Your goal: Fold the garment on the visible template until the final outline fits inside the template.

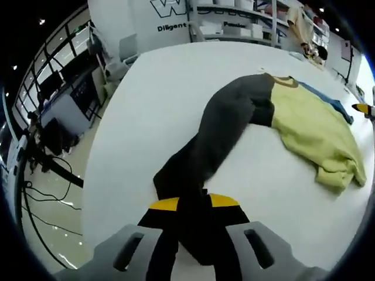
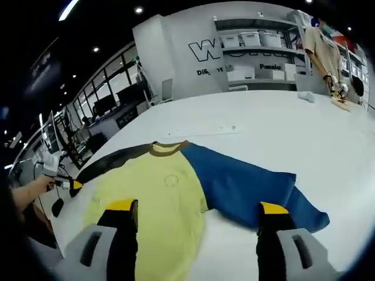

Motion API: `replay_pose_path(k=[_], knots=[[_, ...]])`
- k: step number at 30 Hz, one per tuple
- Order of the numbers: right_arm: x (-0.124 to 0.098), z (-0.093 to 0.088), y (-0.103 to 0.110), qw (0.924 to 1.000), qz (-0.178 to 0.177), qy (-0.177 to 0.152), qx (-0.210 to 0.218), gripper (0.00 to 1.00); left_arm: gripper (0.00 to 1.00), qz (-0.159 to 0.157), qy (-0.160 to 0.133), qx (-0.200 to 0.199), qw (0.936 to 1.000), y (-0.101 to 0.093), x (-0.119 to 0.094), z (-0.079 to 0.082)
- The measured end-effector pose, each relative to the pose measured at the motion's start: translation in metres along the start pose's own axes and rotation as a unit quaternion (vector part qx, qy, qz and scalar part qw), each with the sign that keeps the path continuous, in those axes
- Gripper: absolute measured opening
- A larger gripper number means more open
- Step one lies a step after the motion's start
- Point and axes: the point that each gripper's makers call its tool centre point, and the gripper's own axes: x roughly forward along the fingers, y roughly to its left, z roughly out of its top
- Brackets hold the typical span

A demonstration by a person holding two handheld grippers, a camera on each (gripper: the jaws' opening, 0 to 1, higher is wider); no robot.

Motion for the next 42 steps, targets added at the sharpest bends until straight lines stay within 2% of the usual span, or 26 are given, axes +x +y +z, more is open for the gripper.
replay_pose_path(k=[4, 7, 15, 19, 21, 25, 29, 32, 34, 37, 39, 42], knots=[[-0.009, -0.009, 0.01, 1.0, 0.008, 0.0, 0.003, 0.83, 0.11, 0.0, -0.001, 0.005, 1.0, 0.0, -0.001, 0.002], [-0.016, -0.014, 0.016, 1.0, 0.006, 0.006, 0.003, 0.8, 0.07, 0.005, -0.017, 0.016, 0.9997, 0.003, -0.009, 0.012], [-0.027, -0.02, 0.029, 0.9998, 0.011, 0.004, -0.017, 0.82, 0.05, 0.049, -0.037, 0.004, 0.9981, 0.038, -0.01, 0.034], [-0.025, -0.034, 0.026, 0.9995, 0.003, 0.02, -0.024, 0.81, 0.05, 0.081, -0.044, 0.003, 0.9957, 0.054, -0.004, 0.049], [-0.025, -0.039, 0.03, 0.9994, 0.007, 0.026, -0.022, 0.81, 0.06, 0.092, -0.039, 0.007, 0.995, 0.059, -0.001, 0.052], [-0.028, -0.042, 0.034, 0.9992, 0.01, 0.028, -0.029, 0.83, 0.18, 0.1, -0.033, 0.01, 0.9944, 0.063, -0.001, 0.05], [-0.031, -0.035, 0.041, 0.9994, 0.024, 0.015, -0.022, 0.89, 0.36, 0.084, -0.048, 0.028, 0.9949, 0.05, -0.009, 0.055], [-0.032, -0.034, 0.044, 0.9993, 0.027, 0.013, -0.021, 0.93, 0.44, 0.074, -0.061, 0.032, 0.9949, 0.043, -0.012, 0.06], [-0.031, -0.036, 0.051, 0.9988, 0.033, 0.017, -0.033, 0.95, 0.48, 0.043, -0.089, 0.043, 0.9942, 0.024, -0.019, 0.068], [-0.031, -0.039, 0.056, 0.9982, 0.042, 0.021, -0.038, 0.99, 0.56, 0.018, -0.108, 0.04, 0.9932, 0.008, -0.023, 0.072], [-0.032, -0.041, 0.06, 0.9979, 0.049, 0.019, -0.039, 0.99, 0.62, 0.003, -0.11, 0.045, 0.9929, -0.004, -0.027, 0.071], [-0.033, -0.046, 0.063, 0.9975, 0.052, 0.022, -0.044, 0.99, 0.7, -0.031, -0.113, 0.059, 0.9913, -0.032, -0.036, 0.067]])
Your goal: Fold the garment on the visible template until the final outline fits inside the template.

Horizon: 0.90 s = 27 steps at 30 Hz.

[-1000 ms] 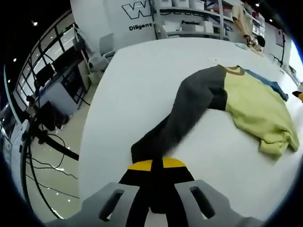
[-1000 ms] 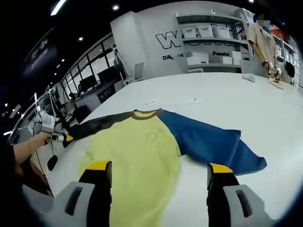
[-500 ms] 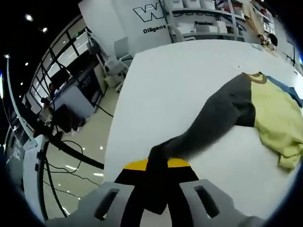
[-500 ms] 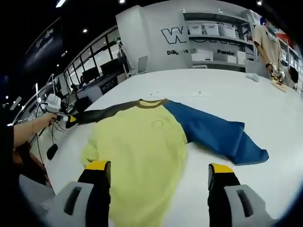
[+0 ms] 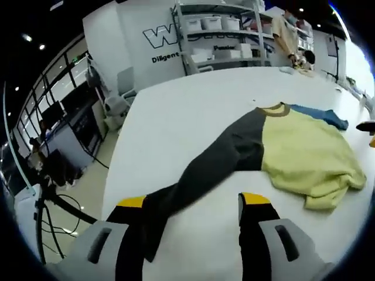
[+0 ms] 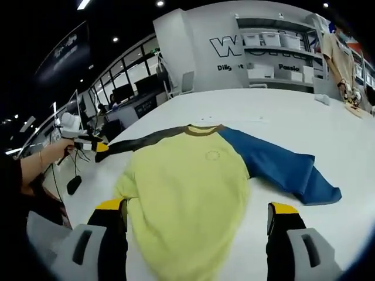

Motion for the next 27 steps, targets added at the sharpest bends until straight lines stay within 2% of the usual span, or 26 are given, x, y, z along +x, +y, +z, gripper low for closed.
replay_pose_path(k=[4, 11, 13, 14, 16, 19, 24, 27], knots=[[-0.002, -0.003, 0.002, 1.0, 0.004, 0.0, 0.0, 0.99, 0.76, -0.032, -0.013, 0.008, 0.9994, -0.026, -0.007, 0.001], [-0.005, -0.008, 0.005, 1.0, 0.006, 0.003, -0.001, 0.99, 0.79, -0.066, -0.022, 0.018, 0.9974, -0.055, -0.013, 0.001], [-0.007, -0.012, 0.007, 1.0, 0.008, 0.006, -0.003, 0.99, 0.78, -0.081, -0.023, 0.016, 0.9963, -0.065, -0.014, -0.001], [-0.007, -0.015, 0.008, 0.9999, 0.01, 0.009, -0.004, 0.99, 0.78, -0.101, -0.02, 0.02, 0.9945, -0.078, -0.015, -0.005], [-0.008, -0.02, 0.01, 0.9998, 0.011, 0.015, -0.007, 0.99, 0.78, -0.116, -0.02, 0.034, 0.9925, -0.09, -0.013, -0.01], [-0.009, -0.026, 0.013, 0.9997, 0.02, 0.015, 0.005, 0.99, 0.76, -0.147, -0.019, 0.038, 0.9883, -0.108, -0.008, -0.019], [-0.01, -0.035, 0.014, 0.9995, 0.023, 0.017, 0.009, 0.94, 0.71, -0.161, -0.018, 0.046, 0.9858, -0.121, 0.0, -0.026], [-0.011, -0.042, 0.013, 0.9993, 0.024, 0.025, 0.01, 0.91, 0.65, -0.171, -0.002, 0.039, 0.9844, -0.134, 0.009, -0.032]])
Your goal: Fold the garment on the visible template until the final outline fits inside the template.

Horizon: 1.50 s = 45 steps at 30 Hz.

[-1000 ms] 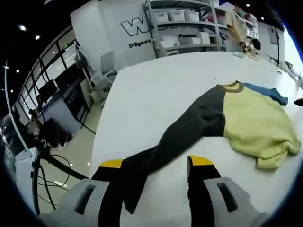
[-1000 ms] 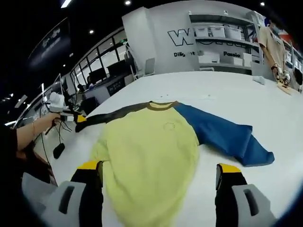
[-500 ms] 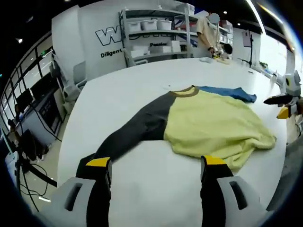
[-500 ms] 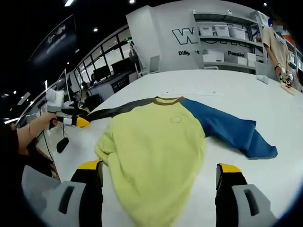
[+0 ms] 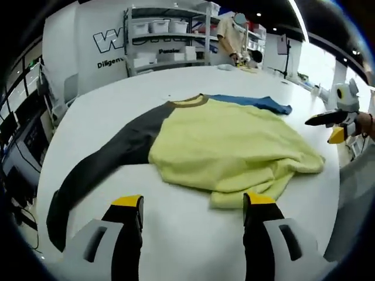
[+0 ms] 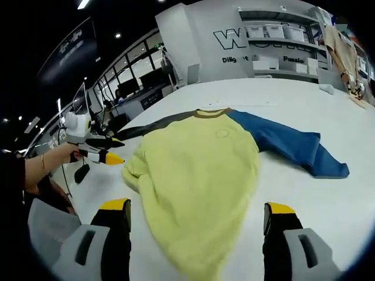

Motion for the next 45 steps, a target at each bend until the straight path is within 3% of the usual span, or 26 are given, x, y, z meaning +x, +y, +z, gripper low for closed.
replay_pose_path(k=[5, 9, 14, 22, 25, 28, 31, 33, 37, 45], knots=[[0.001, -0.017, -0.002, 0.9995, -0.005, 0.025, 0.017, 0.82, 0.57, -0.006, 0.012, -0.01, 0.9999, -0.011, 0.013, -0.005], [-0.003, -0.028, -0.004, 0.999, -0.014, 0.043, 0.007, 0.76, 0.47, -0.02, 0.023, -0.01, 0.9995, -0.021, 0.016, -0.01], [-0.007, -0.036, -0.004, 0.9981, -0.028, 0.054, -0.009, 0.57, 0.3, -0.031, 0.025, -0.026, 0.9989, -0.027, 0.015, -0.009], [-0.014, -0.058, -0.003, 0.9952, -0.046, 0.086, -0.01, 0.47, 0.16, -0.038, 0.034, -0.022, 0.9985, -0.036, 0.018, -0.013], [-0.019, -0.072, -0.011, 0.9907, -0.067, 0.119, -0.003, 0.35, 0.13, -0.029, 0.04, -0.054, 0.9973, -0.034, 0.018, -0.014], [-0.021, -0.08, -0.014, 0.9882, -0.077, 0.133, -0.007, 0.24, 0.1, -0.03, 0.042, -0.056, 0.9971, -0.036, 0.018, -0.014], [-0.021, -0.077, -0.019, 0.9882, -0.085, 0.124, -0.028, 0.14, 0.09, -0.029, 0.042, -0.051, 0.9974, -0.04, 0.012, -0.013], [-0.02, -0.076, -0.026, 0.9875, -0.099, 0.119, -0.029, 0.02, 0.09, -0.032, 0.045, -0.06, 0.9967, -0.041, 0.008, -0.014], [-0.022, -0.077, -0.026, 0.9879, -0.096, 0.122, -0.007, 0.0, 0.09, -0.034, 0.042, -0.067, 0.9963, -0.042, -0.002, -0.012], [-0.025, -0.076, -0.022, 0.988, -0.086, 0.127, -0.018, 0.0, 0.09, -0.034, 0.035, -0.07, 0.9964, -0.042, -0.02, -0.01]])
